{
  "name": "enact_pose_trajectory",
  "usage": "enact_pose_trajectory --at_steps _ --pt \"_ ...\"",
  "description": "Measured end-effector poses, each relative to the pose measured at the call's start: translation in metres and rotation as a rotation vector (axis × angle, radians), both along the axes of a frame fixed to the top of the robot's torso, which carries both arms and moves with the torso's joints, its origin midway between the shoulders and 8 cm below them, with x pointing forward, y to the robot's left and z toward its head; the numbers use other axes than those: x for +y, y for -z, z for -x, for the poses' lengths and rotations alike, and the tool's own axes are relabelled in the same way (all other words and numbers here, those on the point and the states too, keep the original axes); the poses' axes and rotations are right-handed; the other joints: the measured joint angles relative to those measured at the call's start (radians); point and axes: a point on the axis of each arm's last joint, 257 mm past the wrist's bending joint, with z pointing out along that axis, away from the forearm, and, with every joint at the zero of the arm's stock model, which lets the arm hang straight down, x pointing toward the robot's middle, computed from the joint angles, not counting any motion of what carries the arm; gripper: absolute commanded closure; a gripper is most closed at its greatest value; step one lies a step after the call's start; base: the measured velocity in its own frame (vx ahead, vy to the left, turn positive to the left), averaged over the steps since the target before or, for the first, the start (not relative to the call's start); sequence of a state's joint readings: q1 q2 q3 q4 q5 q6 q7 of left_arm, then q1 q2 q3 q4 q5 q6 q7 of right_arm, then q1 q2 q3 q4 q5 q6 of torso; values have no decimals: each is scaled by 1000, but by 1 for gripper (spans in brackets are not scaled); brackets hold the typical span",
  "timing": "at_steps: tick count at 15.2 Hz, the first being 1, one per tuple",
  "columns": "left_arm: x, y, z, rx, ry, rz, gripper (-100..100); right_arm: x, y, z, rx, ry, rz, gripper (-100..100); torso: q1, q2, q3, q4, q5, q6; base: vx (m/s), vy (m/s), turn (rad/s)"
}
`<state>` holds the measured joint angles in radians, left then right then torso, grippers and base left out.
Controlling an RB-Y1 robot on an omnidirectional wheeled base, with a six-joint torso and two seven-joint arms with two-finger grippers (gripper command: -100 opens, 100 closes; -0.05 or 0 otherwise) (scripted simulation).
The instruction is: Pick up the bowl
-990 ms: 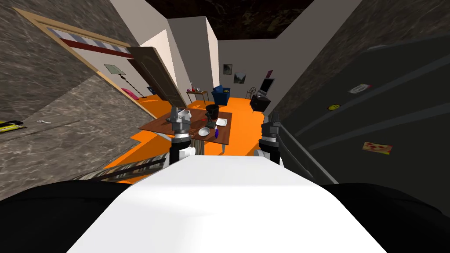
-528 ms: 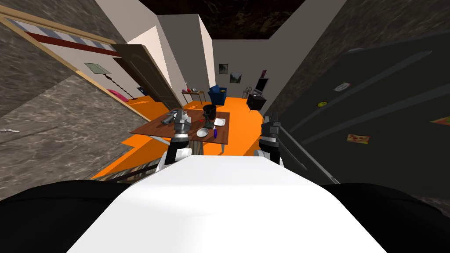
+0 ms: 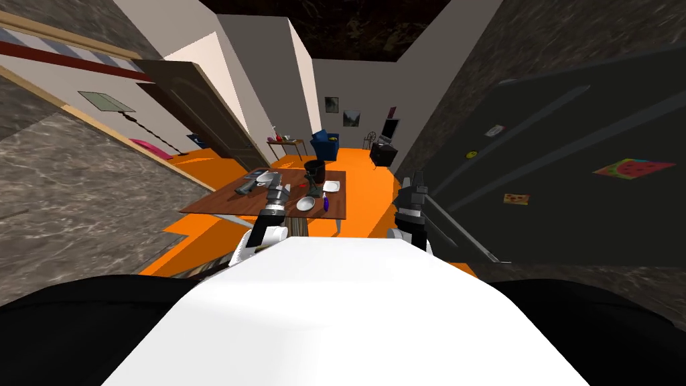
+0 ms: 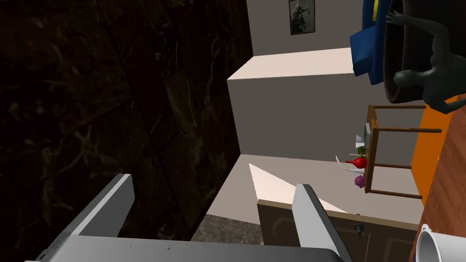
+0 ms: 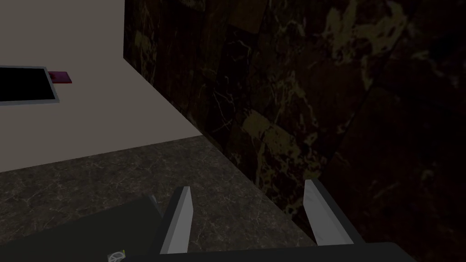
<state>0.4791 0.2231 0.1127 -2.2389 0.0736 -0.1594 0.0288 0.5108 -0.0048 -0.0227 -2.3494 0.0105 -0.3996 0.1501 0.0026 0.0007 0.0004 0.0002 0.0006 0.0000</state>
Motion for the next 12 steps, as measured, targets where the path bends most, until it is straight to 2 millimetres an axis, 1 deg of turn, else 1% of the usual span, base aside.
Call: enact_pose_trajectory --at_steps 3,8,10,11,12 --pt "15 17 -4 66 -24 5 -100 0 0 0 0 0 0 0 0 0 0 0 0 1 -14 30 -194" --pt "39 46 -11 167 -64 25 -100 0 0 0 0 0 0 0 0 0 0 0 0 0 -13 24 -120" --pt "52 59 -12 208 -84 36 -100 0 0 0 0 0 0 0 0 0 0 0 0 0 -15 27 -124" --pt "54 62 -12 223 -90 40 -100 0 0 0 0 0 0 0 0 0 0 0 0 0 -15 29 -144" --pt "60 68 -12 243 -100 46 -100 0 0 0 0 0 0 0 0 0 0 0 0 0 -18 31 -184"
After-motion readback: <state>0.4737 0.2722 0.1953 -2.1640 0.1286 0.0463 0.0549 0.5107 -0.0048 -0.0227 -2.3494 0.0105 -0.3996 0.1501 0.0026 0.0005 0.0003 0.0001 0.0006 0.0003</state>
